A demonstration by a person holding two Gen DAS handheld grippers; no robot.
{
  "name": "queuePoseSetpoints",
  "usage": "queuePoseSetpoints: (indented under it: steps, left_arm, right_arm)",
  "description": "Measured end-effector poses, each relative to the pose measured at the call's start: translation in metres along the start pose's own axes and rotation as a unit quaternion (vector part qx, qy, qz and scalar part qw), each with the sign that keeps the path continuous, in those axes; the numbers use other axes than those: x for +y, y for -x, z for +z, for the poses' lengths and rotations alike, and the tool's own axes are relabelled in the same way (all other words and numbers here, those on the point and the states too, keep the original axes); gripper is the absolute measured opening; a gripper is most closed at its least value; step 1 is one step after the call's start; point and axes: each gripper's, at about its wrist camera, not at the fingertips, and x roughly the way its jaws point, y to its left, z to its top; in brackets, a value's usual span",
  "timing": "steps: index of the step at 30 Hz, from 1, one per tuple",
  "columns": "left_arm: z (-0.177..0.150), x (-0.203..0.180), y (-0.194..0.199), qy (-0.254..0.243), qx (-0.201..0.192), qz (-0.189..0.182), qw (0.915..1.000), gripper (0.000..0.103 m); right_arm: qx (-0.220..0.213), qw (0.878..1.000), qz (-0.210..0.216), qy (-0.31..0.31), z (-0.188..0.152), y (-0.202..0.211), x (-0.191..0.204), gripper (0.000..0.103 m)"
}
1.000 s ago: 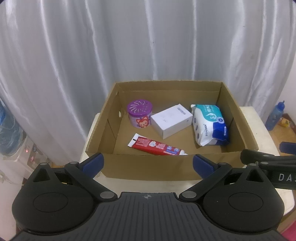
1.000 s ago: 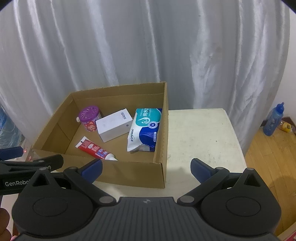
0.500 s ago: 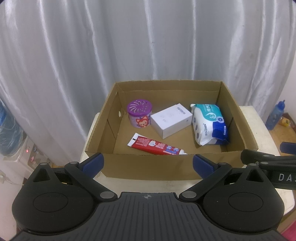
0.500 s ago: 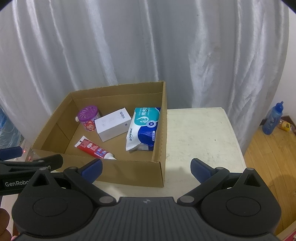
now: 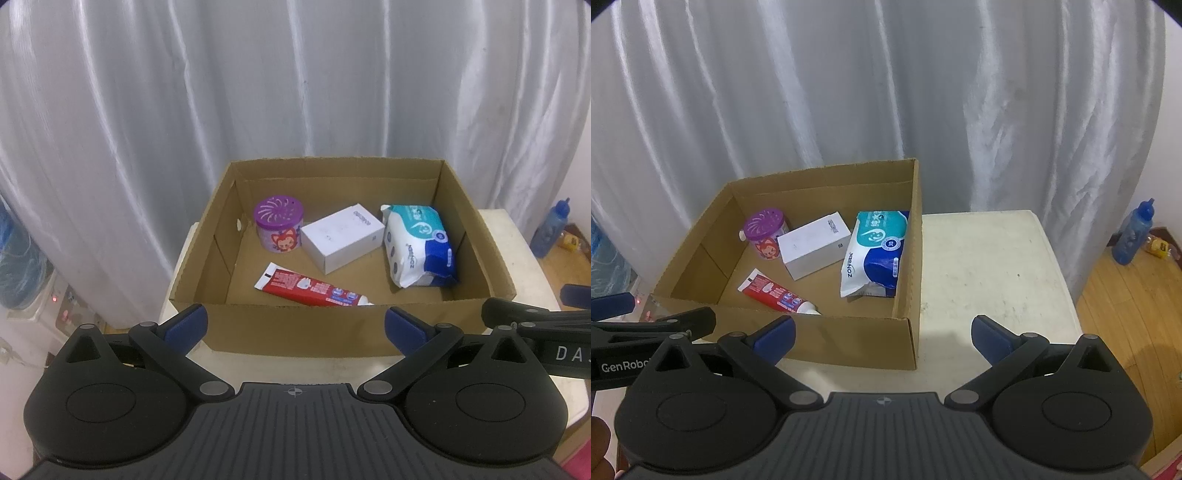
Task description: Organize objects
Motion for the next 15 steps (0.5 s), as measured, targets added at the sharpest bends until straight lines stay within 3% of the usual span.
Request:
queuePoseSetpoints:
  steps: [15]
  left_arm:
    - [-0.0027, 0.0012, -0.0005, 0.0, 0.004, -0.001, 1.0, 0.102]
  right_arm:
    - [0.005, 1.0, -0.001, -0.003, -0.0016, 0.0002, 0.0006, 0.103]
